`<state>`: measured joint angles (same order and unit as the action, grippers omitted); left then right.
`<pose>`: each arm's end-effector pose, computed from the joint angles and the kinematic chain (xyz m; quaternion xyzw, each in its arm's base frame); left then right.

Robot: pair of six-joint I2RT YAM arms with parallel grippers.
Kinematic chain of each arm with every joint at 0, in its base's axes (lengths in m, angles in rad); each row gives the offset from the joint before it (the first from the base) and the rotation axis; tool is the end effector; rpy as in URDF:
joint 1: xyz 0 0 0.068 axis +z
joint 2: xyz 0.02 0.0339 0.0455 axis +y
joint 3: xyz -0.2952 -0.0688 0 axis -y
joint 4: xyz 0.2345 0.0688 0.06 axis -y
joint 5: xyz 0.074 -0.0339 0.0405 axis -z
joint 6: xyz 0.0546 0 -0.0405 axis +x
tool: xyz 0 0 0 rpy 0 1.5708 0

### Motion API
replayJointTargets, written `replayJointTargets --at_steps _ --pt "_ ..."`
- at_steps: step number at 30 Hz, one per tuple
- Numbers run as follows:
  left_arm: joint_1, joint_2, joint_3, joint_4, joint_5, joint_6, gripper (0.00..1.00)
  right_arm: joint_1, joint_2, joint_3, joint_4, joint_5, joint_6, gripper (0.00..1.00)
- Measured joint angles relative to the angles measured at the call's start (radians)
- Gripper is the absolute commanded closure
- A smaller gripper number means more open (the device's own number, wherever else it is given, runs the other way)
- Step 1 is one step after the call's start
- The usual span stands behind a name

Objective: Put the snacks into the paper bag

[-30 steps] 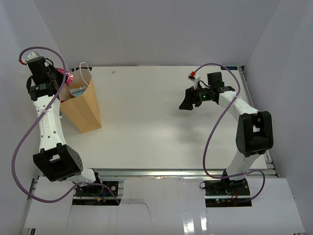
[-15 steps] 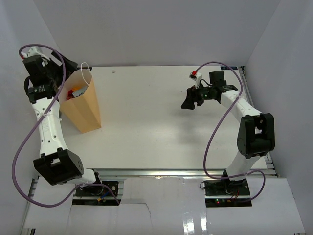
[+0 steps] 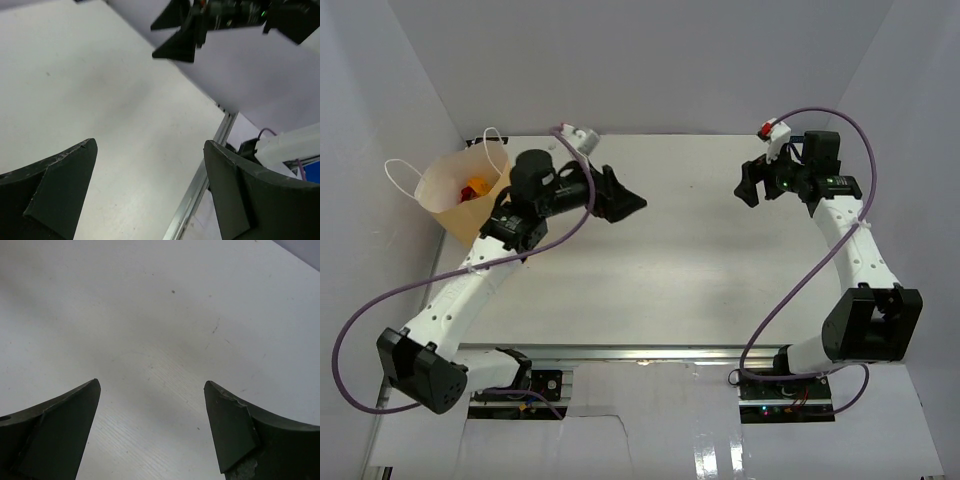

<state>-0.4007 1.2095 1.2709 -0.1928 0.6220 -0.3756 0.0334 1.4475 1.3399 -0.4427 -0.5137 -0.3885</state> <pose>0.2301 -0.1320 0.4484 0.2107 0.7133 -0.4505 0.4938 0.3258 0.0377 0.3774 -0.2980 0.7993 0.1348 0.5041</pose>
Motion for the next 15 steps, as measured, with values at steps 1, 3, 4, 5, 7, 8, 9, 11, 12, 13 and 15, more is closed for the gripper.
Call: replayJointTargets --at_steps 1,3,4,5,7,8,9,11,12,13,15 --pt "-0.044 0.012 -0.035 0.002 -0.018 0.007 0.02 -0.013 -0.004 -0.008 -0.010 0.013 0.007 0.10" --pt "-0.109 0.040 -0.097 -0.002 -0.056 0.014 0.02 -0.039 -0.023 -0.036 -0.027 0.044 0.024 0.10" --pt "-0.134 0.053 -0.126 -0.004 -0.073 0.017 0.02 -0.052 -0.040 -0.056 -0.035 0.067 0.038 0.10" --pt "-0.151 0.066 -0.148 -0.009 -0.093 0.017 0.02 -0.063 -0.058 -0.072 -0.038 0.093 0.048 0.10" --pt "-0.175 0.090 -0.192 -0.010 -0.130 0.015 0.02 -0.078 -0.103 -0.107 -0.041 0.152 0.074 0.10" --pt "-0.180 0.094 -0.209 -0.010 -0.142 0.012 0.02 -0.079 -0.130 -0.123 -0.044 0.181 0.084 0.10" --pt "-0.182 0.095 -0.224 -0.008 -0.152 0.011 0.02 -0.079 -0.155 -0.137 -0.046 0.204 0.091 0.10" --pt "-0.183 0.095 -0.245 0.007 -0.165 0.004 0.02 -0.078 -0.213 -0.167 -0.048 0.244 0.096 0.10" --pt "-0.183 0.095 -0.250 0.018 -0.170 0.001 0.02 -0.077 -0.237 -0.179 -0.048 0.260 0.097 0.10" --pt "-0.183 0.095 -0.252 0.025 -0.174 -0.003 0.02 -0.077 -0.264 -0.194 -0.044 0.277 0.099 0.10" --pt "-0.183 0.095 -0.253 0.044 -0.180 -0.009 0.02 -0.077 -0.315 -0.226 -0.031 0.306 0.105 0.10"
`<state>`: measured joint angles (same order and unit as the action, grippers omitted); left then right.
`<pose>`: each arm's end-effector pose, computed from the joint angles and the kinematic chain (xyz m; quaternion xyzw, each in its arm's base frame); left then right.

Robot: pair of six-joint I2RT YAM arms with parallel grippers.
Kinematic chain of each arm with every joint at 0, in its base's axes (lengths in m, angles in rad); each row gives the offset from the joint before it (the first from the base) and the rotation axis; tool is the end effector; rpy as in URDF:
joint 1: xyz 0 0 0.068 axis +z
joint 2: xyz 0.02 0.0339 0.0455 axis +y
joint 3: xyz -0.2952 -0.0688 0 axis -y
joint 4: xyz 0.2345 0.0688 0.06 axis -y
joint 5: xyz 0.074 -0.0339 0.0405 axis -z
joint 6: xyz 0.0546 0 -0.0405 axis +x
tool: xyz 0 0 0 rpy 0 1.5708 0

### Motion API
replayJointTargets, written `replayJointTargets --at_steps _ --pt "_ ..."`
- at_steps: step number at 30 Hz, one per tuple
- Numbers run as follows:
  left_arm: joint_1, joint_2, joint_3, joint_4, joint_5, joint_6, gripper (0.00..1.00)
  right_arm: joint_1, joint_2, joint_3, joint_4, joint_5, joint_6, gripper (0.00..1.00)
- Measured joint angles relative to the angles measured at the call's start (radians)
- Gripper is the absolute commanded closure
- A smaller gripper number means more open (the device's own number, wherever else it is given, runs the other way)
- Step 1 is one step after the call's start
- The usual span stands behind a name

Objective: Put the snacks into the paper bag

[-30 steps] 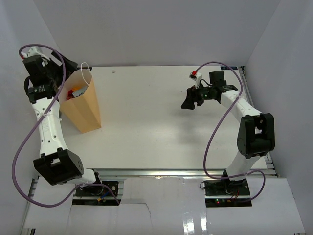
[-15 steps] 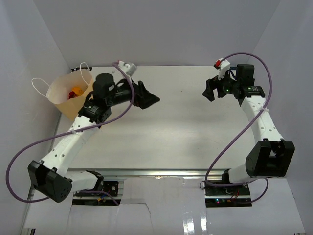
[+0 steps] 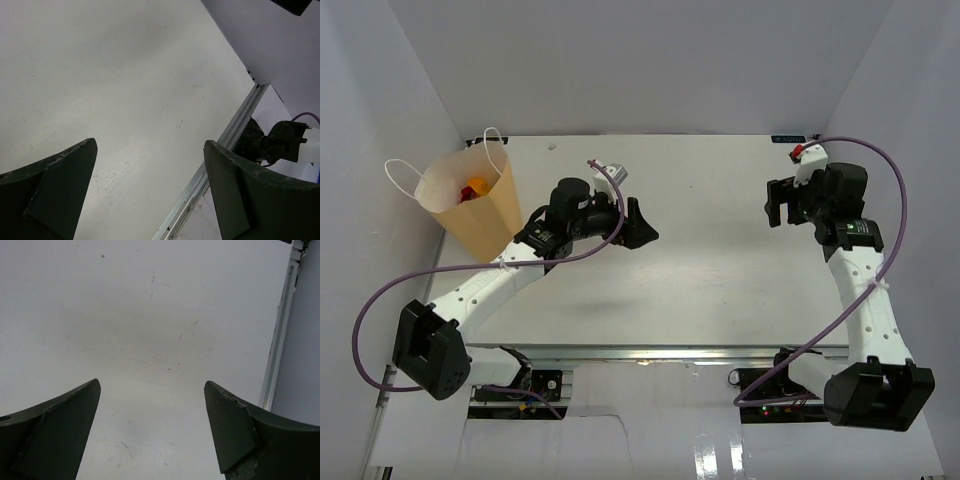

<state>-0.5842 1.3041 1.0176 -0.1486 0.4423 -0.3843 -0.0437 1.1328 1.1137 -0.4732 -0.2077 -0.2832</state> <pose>0.2340 -0.1827 0.3376 0.1995 0.8067 -0.4079 0.3783 0.2430 0.0006 0.3761 -0.1548 0.8410 0.0047 0.5184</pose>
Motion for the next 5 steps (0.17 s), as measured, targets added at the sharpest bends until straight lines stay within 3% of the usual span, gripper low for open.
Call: replayJointTargets --at_steps 5 --pt "-0.001 -0.011 -0.012 0.023 -0.020 -0.010 0.02 0.000 -0.085 -0.069 0.044 0.047 0.036 0.10"
